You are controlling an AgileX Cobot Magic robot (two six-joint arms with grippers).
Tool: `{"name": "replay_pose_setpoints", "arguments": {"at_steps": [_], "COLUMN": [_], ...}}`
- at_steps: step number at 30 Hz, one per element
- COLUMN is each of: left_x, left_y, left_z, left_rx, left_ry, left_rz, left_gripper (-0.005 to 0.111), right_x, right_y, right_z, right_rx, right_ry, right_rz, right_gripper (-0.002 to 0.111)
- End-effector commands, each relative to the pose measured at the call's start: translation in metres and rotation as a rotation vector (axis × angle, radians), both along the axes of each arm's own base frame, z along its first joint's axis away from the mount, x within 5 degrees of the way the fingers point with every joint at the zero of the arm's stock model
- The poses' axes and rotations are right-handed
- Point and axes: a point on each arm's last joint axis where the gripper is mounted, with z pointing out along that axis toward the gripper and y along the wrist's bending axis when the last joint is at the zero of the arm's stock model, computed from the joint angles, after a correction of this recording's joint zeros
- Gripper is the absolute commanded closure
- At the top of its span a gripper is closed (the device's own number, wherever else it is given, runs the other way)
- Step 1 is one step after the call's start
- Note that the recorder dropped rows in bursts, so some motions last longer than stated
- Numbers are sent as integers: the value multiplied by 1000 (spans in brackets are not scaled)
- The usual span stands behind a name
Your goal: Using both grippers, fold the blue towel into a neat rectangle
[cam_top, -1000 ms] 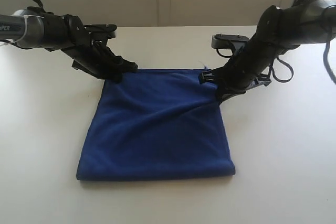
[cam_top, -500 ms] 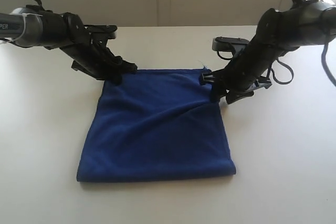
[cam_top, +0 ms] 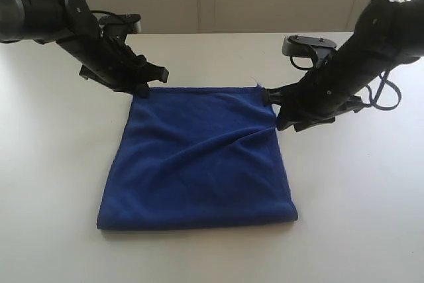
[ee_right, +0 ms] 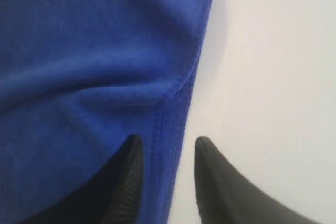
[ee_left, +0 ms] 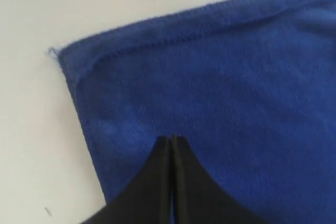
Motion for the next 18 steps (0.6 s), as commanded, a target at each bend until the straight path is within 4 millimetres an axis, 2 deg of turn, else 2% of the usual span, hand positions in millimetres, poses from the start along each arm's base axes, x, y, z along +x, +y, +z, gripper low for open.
{"name": "replay_pose_setpoints", "arguments": {"at_steps": [1, 4, 9, 15, 18], "left_x": [-18, -22, -20, -19, -20], "left_y": [-16, -25, -27, -27, -27], "left_z": [-11, -21, -40, -53, -55], "left_rx": [11, 14, 14, 24, 27], "left_ry": [33, 21, 61, 92, 102], "left_rz": [-60, -63, -34, -33, -35], "left_gripper": [107, 107, 107, 107, 107], "right_x": [-11, -14, -16, -14, -13], "right_y": [6, 7, 16, 27, 29], "right_z": [-7, -12, -19, -35, -43], "right_rx": [69, 85, 74, 53, 38], "right_ry": [0, 9, 18, 27, 39], "right_rz": [19, 17, 68, 88, 97], "right_gripper": [81, 81, 80, 67, 65]}}
